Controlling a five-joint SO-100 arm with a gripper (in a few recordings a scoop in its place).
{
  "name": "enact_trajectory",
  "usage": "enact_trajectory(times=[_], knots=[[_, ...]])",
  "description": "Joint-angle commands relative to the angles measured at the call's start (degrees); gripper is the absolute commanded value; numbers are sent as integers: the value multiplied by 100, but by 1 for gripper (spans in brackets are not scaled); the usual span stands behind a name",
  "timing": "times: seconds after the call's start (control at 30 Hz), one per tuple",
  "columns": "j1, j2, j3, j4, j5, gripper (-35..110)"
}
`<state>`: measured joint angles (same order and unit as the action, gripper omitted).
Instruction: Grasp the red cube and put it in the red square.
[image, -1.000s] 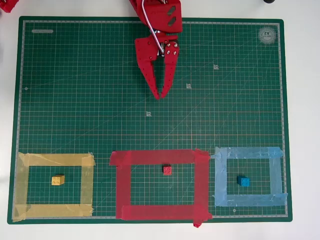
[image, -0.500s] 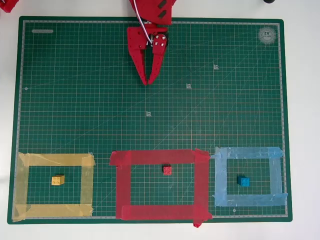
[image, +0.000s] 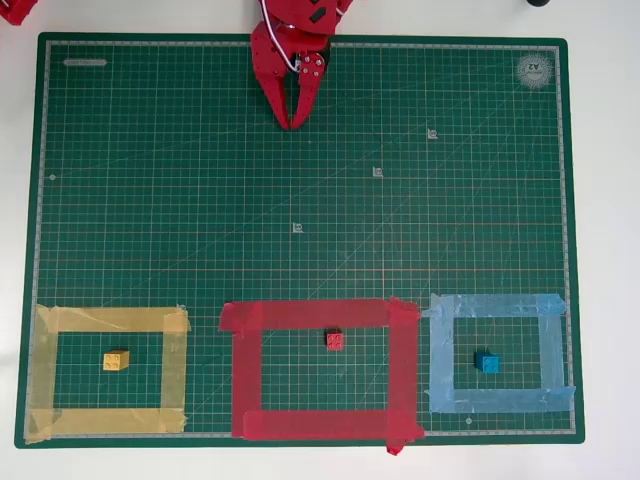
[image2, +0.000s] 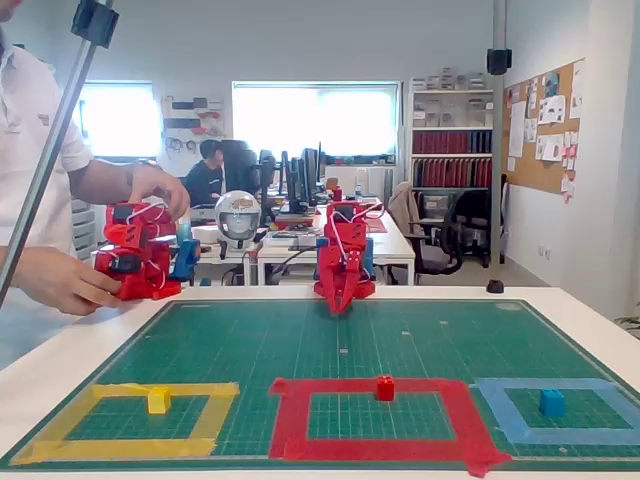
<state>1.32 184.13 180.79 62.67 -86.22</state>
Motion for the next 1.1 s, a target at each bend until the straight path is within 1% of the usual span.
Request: enact_trajectory(times=[0.0, 0.13, 0.37, 1.07], knots=[[158, 492, 26, 861, -123, -1], [176, 773, 26, 1345, -123, -1], [193, 782, 26, 1354, -316, -1], [176, 782, 26, 1362, -264, 0]])
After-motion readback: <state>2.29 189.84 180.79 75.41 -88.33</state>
